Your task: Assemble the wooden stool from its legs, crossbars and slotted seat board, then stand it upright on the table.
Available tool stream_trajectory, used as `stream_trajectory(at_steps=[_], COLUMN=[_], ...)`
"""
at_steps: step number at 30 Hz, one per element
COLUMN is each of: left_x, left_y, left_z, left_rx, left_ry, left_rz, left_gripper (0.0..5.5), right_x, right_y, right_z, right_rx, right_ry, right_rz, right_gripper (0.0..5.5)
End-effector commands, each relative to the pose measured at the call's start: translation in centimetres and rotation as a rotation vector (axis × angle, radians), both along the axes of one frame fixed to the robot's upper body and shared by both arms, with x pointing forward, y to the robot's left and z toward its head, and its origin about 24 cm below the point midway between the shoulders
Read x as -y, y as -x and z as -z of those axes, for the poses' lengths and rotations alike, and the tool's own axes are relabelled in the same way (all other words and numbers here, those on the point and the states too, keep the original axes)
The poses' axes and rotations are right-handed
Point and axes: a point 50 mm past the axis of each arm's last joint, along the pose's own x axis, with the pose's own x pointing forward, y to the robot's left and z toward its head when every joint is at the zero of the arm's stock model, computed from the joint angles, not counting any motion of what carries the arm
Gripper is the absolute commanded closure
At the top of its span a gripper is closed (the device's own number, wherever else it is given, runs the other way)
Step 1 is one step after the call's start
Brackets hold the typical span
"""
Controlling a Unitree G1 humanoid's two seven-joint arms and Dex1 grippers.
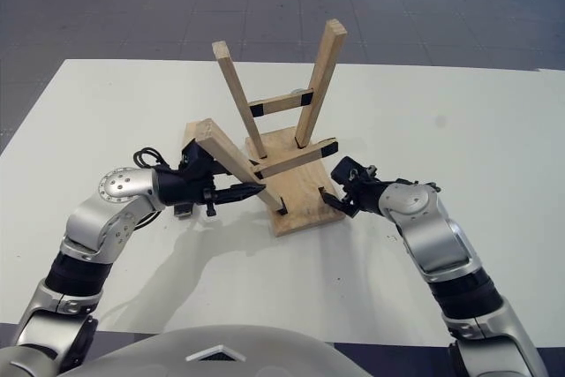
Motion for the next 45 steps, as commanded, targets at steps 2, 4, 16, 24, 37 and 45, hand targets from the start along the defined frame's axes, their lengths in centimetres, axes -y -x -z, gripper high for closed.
stream_trajectory(at_steps=[2, 4, 16, 24, 37, 45], left_x=[-0.3, -0.4, -0.4, -0.8, -0.9, -1.1], left_y=[-0.1, -0.1, -0.1, -0.1, -0.2, -0.7], left_z=[0.8, 0.8, 1.1, 1.1, 0.6, -0.2], left_rx=[-0.028, -0.029, -0.027, -0.027, -0.015, -0.011], left_ry=[-0.097, -0.098, -0.113, -0.122, -0.162, -0.17], left_rz=[-0.044, -0.05, -0.047, -0.053, -0.004, 0.012], left_gripper=[3.42, 3.42, 3.42, 3.42, 3.42, 3.42], right_x=[0.2, 0.2, -0.3, -0.1, 3.1, 3.9], right_y=[1.7, 1.8, 2.0, 0.4, 0.0, 0.1], right_z=[3.2, 3.4, 4.0, 2.9, 4.1, 4.8], right_rx=[-0.179, -0.186, -0.221, -0.358, -0.538, -0.57], right_ry=[-0.047, -0.052, -0.143, -0.483, -0.761, -0.928], right_rz=[0.084, 0.091, 0.141, 0.237, 0.379, 0.489], right_gripper=[1.97, 1.97, 1.97, 1.97, 1.97, 1.97])
